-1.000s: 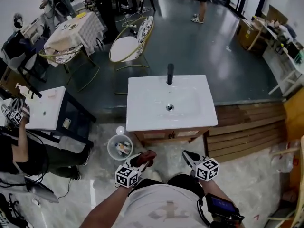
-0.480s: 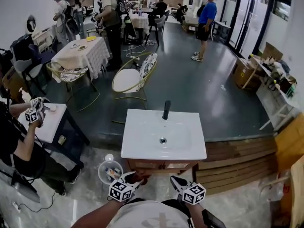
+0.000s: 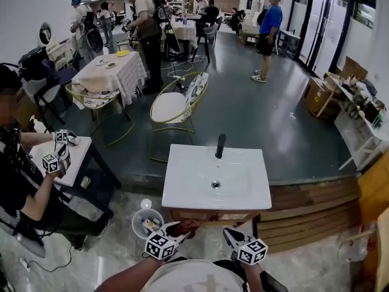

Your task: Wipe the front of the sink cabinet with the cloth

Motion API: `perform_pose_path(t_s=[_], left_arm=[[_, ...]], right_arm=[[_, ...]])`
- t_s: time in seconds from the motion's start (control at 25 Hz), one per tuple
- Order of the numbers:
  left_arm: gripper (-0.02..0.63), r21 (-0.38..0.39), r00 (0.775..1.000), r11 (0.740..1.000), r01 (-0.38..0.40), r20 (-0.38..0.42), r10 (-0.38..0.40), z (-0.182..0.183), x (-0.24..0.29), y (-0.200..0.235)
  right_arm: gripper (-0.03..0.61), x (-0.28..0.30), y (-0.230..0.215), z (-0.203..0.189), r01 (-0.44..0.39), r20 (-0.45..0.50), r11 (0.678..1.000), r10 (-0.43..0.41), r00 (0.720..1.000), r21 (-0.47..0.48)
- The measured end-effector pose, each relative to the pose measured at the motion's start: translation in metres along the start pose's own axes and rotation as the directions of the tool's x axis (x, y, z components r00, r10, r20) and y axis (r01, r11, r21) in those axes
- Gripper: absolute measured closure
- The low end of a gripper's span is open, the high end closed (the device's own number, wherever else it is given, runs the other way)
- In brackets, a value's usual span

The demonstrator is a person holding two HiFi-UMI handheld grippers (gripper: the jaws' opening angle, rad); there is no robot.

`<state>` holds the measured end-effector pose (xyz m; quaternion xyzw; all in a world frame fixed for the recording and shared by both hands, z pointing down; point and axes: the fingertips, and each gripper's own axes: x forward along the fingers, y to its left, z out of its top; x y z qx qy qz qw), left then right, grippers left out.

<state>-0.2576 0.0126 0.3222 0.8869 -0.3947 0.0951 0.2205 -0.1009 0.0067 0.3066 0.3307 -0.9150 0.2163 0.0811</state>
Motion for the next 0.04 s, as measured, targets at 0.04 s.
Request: perform_pose_path(t_s=[0.04], left_arm=[[0.437,0.001,1.0,1.0,-0.001,0.002,0.001,0.0021,0.0015,0.003]], right_arm=[[0.566,0.0019,-0.002,0.0027,0.004,0.003,1.0,-0.004,1.0,-0.001]])
